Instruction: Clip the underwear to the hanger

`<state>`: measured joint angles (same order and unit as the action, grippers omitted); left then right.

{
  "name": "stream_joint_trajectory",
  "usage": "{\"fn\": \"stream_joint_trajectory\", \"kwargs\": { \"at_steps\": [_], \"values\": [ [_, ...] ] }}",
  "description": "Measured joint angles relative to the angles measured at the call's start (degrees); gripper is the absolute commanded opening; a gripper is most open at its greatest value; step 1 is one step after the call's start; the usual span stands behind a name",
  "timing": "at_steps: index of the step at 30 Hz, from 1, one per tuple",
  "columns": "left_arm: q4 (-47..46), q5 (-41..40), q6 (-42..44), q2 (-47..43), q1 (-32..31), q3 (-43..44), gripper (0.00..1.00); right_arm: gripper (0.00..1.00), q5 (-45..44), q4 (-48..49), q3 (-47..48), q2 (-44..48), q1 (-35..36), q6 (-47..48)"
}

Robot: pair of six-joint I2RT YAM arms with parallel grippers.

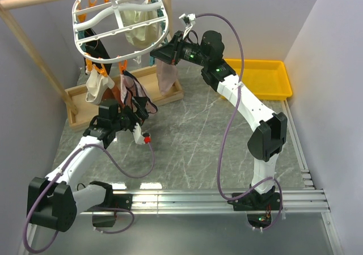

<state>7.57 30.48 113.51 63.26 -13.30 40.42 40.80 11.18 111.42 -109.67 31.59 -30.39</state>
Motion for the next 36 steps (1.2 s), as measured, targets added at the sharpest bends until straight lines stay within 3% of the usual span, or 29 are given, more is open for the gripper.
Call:
{"fn": "stream_joint_trajectory", "kwargs": {
  "at_steps": [9,15,26,36],
  "values": [
    [-0.13,4.33,0.09,-0.11,0.0,-0.28,0.99,0.0,0.46,0.37,-0.11,0.0,-0.15,-0.11],
    [5.18,4.2,0.13,1.01,0.0,1.62,0.99,0.0,0.52,0.66,-0.13,0.0,-0.15,-0.26],
    [5.95,4.68,0.15,2.38,0.0,2.14,0.99,0.0,0.87,1.77,-0.98,0.0,-0.37,-0.26],
    [12.28,3.13,0.48,5.25,-1.03,9.11,0.99,0.0,0.87,2.16,-1.31,0.0,-0.46,-0.55]
  ]
}}
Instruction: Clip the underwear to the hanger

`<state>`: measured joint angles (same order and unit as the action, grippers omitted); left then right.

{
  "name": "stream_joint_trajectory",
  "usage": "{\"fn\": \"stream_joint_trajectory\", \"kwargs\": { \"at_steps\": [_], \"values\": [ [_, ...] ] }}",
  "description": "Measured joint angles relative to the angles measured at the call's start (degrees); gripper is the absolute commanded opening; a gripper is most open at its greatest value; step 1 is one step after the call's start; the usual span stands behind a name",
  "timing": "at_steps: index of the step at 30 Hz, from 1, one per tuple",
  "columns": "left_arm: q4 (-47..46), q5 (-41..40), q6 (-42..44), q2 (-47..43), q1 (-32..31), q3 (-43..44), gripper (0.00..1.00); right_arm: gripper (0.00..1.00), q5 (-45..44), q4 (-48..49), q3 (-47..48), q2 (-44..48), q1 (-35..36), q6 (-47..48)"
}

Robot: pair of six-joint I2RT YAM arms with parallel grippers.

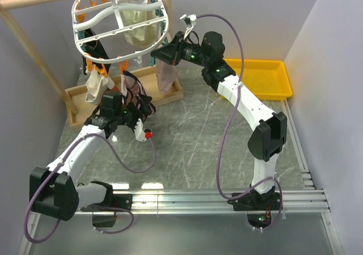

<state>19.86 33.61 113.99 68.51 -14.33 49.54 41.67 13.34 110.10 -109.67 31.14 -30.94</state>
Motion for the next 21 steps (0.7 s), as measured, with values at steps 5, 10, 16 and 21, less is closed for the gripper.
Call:
{"fn": "stream_joint_trajectory", "kwargs": {
  "at_steps": [5,10,16,21],
  "values": [
    [3.72,-3.87,0.02,3.06,-1.51,4.17,0.99,0.0,0.04,0.37,-0.04,0.0,-0.07,-0.33],
    [6.73,-10.19,0.07,7.5,-3.93,8.09,0.94,0.0,0.13,0.68,-0.33,0.0,-0.11,-0.68],
    [9.4,-18.32,0.22,11.26,-6.91,11.15,0.51,0.0,0.31,1.2,-0.68,0.0,-0.31,-1.05],
    [10.78,-22.01,0.13,11.93,-7.67,12.79,0.16,0.0,0.5,1.92,-0.96,0.0,-0.55,-1.18]
  ]
}}
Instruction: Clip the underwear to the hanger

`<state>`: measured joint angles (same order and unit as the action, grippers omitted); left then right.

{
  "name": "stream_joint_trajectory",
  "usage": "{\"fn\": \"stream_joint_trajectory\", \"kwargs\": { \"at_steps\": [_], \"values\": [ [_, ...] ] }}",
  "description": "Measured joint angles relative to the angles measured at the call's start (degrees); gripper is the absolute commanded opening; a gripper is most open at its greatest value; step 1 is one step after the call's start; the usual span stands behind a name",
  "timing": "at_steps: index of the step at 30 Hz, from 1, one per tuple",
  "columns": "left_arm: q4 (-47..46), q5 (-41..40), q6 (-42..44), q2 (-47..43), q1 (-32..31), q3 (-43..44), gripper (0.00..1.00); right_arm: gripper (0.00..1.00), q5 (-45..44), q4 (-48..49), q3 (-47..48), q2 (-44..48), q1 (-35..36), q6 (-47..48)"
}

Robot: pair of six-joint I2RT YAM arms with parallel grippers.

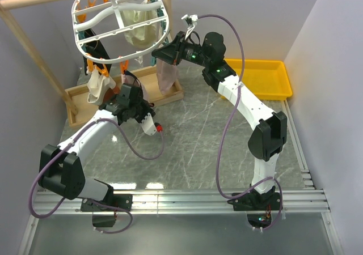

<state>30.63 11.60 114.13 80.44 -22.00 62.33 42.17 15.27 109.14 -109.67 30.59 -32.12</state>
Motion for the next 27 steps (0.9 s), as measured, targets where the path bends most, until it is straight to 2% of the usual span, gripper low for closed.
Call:
{"fn": "stream_joint_trajectory", "kwargs": {
  "at_steps": [2,3,7,10,19,23,27],
  "values": [
    [0.59,-0.28,0.11,0.0,0.0,0.72,0.03,0.0,0.07,0.13,-0.09,0.0,-0.09,-0.02],
    [0.87,-0.28,0.09,0.0,0.0,1.11,0.02,0.0,0.11,0.15,-0.09,0.0,-0.11,-0.02],
    [2.84,1.9,0.15,-0.04,-0.13,3.87,0.01,0.0,0.09,0.2,-0.13,0.0,-0.11,0.0],
    [5.57,5.31,-2.97,-0.15,-0.31,7.48,0.01,0.0,-0.07,0.63,-0.61,0.02,-0.13,-0.02],
    [13.99,15.63,-23.12,-0.98,-1.14,20.72,0.0,0.0,-0.33,0.59,-0.87,0.02,-0.13,-0.24],
    [10.64,16.9,-31.28,-4.2,-1.49,18.71,0.0,0.0,-0.33,0.59,-0.9,0.02,-0.15,-0.24],
    [-0.59,13.97,-33.11,-13.0,-2.58,6.4,0.0,0.0,-0.37,0.33,-0.9,0.09,-0.15,-0.15]
  ]
}}
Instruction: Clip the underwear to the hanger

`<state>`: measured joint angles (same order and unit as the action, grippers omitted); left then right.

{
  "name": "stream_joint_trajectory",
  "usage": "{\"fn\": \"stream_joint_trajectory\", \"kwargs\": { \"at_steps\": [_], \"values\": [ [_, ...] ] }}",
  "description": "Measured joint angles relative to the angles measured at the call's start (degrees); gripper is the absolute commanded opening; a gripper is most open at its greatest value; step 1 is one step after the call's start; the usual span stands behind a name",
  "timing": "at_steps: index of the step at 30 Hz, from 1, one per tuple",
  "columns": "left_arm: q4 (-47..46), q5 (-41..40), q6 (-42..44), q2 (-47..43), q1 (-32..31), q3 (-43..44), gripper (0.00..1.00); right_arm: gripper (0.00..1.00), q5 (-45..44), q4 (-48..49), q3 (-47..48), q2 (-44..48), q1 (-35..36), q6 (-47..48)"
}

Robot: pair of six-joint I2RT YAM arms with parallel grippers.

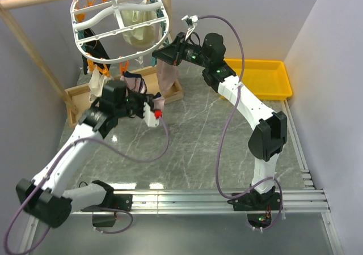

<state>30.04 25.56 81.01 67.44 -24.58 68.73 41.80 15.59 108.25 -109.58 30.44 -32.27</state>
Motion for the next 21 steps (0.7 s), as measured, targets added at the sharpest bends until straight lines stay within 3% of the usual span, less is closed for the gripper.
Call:
{"fn": "stream_joint_trajectory", "kwargs": {
  "at_steps": [4,16,21],
  "values": [
    [-9.2,-4.17,0.79,-5.79,-1.27,-9.97,0.0,0.0,-0.22,-0.44,0.0,0.22,0.0,0.44],
    [-31.76,-16.79,3.65,-3.45,-2.69,-12.57,0.0,0.0,-1.11,-1.22,-1.6,1.46,0.0,3.52],
    [-35.74,-19.47,7.26,-3.43,-3.89,-14.32,0.0,0.0,-1.62,-2.03,-1.6,1.77,0.0,4.72]
  ]
}}
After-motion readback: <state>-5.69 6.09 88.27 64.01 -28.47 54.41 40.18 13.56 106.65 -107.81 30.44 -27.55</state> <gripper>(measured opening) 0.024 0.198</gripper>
